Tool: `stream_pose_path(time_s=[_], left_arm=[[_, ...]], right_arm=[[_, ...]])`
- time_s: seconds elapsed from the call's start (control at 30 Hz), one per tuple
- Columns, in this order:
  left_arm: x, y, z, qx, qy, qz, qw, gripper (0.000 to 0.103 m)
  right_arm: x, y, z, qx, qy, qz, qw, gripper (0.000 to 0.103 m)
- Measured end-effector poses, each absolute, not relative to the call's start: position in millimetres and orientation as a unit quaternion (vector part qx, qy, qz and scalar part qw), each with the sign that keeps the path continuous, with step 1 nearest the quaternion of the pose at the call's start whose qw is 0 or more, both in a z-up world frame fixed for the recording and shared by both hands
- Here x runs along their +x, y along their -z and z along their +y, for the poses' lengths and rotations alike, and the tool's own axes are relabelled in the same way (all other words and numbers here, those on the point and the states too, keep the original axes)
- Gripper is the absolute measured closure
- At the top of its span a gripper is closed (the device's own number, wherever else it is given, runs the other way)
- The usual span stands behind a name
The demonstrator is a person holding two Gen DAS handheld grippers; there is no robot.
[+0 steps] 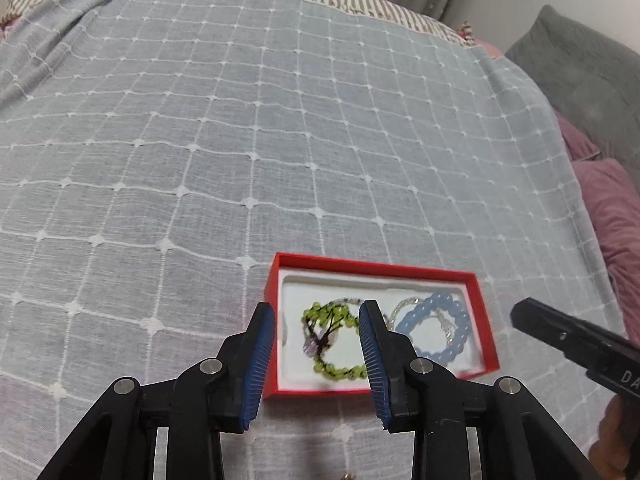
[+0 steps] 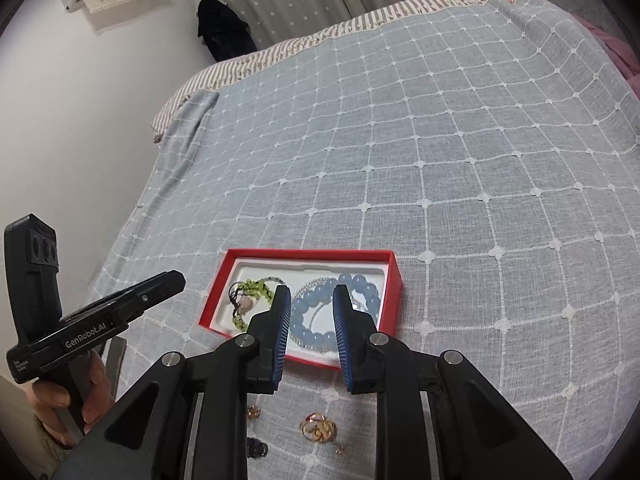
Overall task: Organize jewelry
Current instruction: 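Lower both bracelets into the red box and open both tools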
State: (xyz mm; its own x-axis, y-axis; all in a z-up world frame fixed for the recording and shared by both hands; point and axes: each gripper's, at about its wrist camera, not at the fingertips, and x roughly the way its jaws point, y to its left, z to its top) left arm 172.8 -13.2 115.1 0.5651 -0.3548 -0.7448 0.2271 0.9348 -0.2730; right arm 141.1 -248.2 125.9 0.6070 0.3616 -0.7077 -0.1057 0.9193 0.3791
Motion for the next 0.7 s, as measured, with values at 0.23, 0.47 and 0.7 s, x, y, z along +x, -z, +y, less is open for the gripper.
stream_pose_path(time_s=[0.23, 0.47, 0.7], left_arm=[[152, -105, -12, -0.077, 0.174, 0.456, 0.869, 0.062], [131, -85, -11, -0.048, 0.155, 0.475, 0.865, 0.062], [114, -80, -22, -0.022, 0.166, 0.484, 0.859, 0.062]], right_arm=[[119, -124, -254, 0.145, -0.120, 0.432, 0.882, 0.068], [108, -122, -243, 0.129, -0.121, 0.449, 0.876, 0.066], [87, -120, -233, 0.114, -0.128, 0.468, 0.867, 0.064]])
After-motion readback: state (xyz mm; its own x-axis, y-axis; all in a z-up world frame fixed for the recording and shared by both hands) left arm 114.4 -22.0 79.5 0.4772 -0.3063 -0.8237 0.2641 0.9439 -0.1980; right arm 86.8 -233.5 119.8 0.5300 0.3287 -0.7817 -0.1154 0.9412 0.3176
